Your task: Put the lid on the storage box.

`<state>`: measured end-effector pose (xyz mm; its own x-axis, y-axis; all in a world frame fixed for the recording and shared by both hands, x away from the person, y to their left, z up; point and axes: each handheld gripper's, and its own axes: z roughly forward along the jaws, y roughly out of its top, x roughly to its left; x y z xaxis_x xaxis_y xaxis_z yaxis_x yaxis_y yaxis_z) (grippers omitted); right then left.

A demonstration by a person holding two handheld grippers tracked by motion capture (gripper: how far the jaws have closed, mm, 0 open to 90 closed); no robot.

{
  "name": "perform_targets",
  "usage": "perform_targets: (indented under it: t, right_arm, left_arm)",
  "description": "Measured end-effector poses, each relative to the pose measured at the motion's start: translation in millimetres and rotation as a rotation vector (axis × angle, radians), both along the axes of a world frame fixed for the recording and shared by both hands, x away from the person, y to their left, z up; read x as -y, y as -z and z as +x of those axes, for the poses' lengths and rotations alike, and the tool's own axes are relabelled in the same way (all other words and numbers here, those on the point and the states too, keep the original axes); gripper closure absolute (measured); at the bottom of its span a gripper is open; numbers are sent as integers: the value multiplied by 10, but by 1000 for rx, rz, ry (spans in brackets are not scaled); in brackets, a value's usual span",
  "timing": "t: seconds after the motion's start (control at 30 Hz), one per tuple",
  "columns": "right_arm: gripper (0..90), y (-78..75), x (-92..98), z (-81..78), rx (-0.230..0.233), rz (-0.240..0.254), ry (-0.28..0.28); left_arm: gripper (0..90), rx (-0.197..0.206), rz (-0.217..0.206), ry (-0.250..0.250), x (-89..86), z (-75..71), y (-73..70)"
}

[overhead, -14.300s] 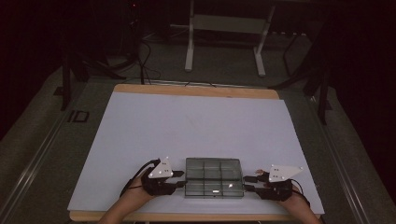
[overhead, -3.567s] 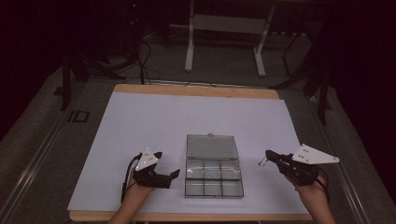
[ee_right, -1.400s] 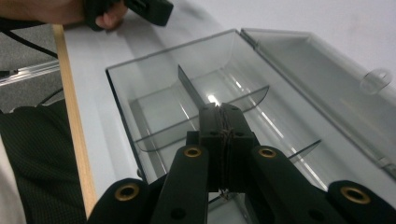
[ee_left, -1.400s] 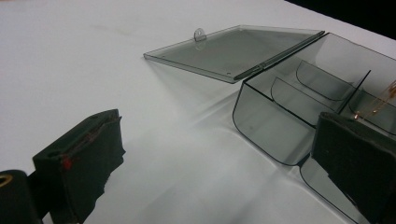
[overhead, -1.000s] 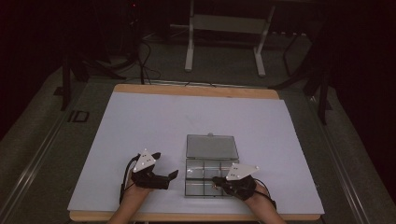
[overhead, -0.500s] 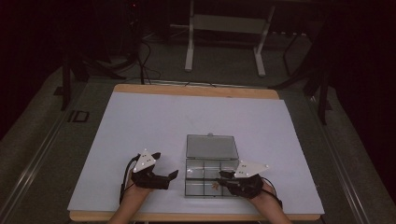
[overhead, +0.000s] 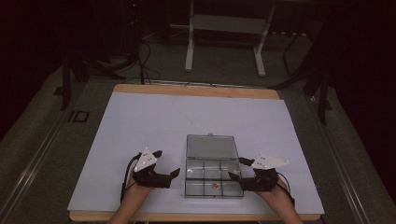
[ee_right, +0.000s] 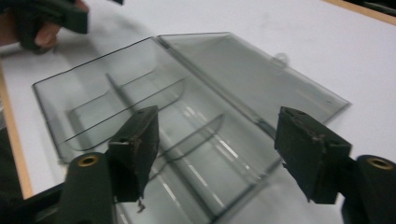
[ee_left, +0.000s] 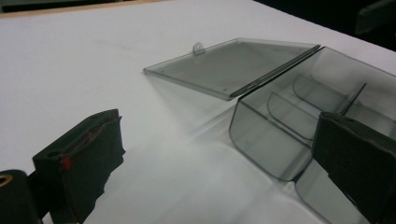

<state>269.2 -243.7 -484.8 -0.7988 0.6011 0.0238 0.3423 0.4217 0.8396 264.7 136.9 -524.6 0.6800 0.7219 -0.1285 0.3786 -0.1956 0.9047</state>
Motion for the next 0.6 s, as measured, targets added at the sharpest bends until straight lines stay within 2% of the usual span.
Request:
perform_targets:
  t: [0.13, 0.17, 0.23, 0.33, 0.37, 0.5, 0.53, 0.6]
  right_arm:
    - [232, -21, 88, 52, -17, 14, 19]
    - [171, -35, 126, 82, -18, 5, 32]
    - [129, -40, 155, 103, -26, 6, 44]
    - [118, -41, 199, 124, -21, 19, 64]
    - [118, -41, 213, 134, -15, 18, 89]
    - [125, -28, 251, 175, -8, 9, 134]
    - [143, -25, 259, 178, -1, 5, 147]
    - [144, -18, 263, 160, 36, -18, 200]
  left_arm:
    - [30, -6, -11, 7, 28, 21, -40]
    - [30, -6, -1, 17, 47, 44, -66]
    - [30, 2, 18, 18, 70, 62, -84]
    - [31, -3, 36, 16, 110, 94, -110]
    - [31, -5, 35, 16, 118, 106, -114]
    - [31, -40, 9, 13, 160, 178, -133]
    - [30, -51, 3, 15, 173, 203, -140]
    - [30, -48, 4, 11, 198, 229, -148]
